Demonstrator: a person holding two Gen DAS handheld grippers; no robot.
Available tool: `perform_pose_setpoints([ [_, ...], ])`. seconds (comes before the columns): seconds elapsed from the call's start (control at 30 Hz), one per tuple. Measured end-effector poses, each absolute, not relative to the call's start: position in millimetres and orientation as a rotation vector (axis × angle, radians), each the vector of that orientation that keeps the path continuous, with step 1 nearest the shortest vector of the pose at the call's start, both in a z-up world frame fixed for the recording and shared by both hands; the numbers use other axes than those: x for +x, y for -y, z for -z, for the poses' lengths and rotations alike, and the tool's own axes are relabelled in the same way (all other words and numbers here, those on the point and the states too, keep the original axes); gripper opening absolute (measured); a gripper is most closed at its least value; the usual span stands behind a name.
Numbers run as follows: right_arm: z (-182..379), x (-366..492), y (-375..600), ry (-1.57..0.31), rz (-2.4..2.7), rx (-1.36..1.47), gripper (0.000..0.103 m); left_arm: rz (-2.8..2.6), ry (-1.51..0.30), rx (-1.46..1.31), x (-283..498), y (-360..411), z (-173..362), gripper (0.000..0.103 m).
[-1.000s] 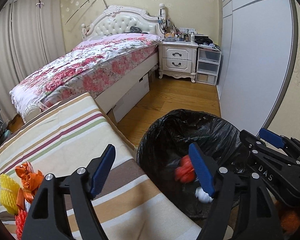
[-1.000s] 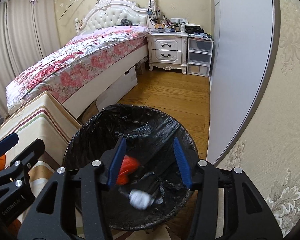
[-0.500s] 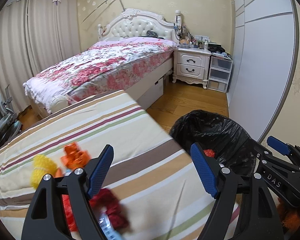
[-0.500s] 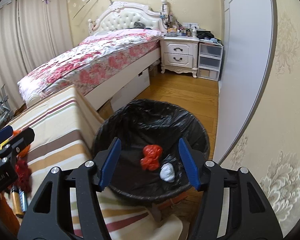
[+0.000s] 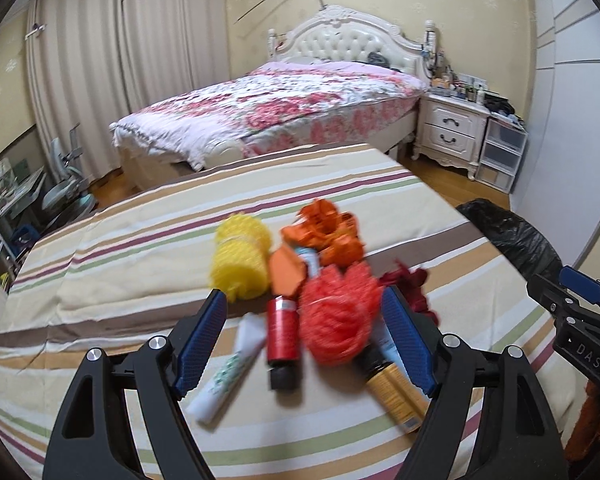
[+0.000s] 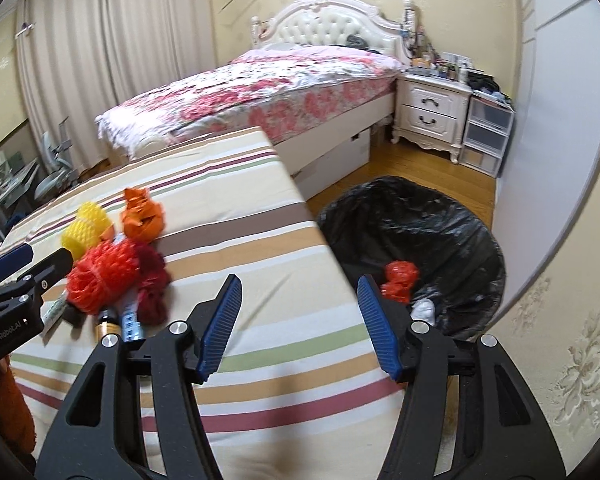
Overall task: Collect trash
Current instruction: 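Grasp the red mesh net with the left gripper while the right gripper grasps the dark red cloth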
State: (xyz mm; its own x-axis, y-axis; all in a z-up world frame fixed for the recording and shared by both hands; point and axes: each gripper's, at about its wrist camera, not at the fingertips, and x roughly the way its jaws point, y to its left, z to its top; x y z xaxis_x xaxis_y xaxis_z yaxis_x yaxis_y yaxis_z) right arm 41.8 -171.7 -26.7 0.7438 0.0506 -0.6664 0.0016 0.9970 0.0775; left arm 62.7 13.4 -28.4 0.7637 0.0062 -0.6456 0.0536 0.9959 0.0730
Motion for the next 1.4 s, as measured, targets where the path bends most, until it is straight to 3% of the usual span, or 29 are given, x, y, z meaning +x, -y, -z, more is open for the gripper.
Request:
perform_pose_setpoints([
  [0.53, 38, 52, 166, -0.762, -0.009, 0.059, 0.059, 0.054, -0.752, 0.106, 79, -8, 53, 0.077],
  [0.7, 41, 55, 168, -0.772, -0.021, 0.07, 0.059, 0.121, -0.769, 0.089, 79, -5, 58, 0.042],
  [1.4, 40, 74, 90, -0.808, -0.214, -0.009, 0.059, -0.006, -0.677, 0.031, 50, -68, 25, 0.041],
])
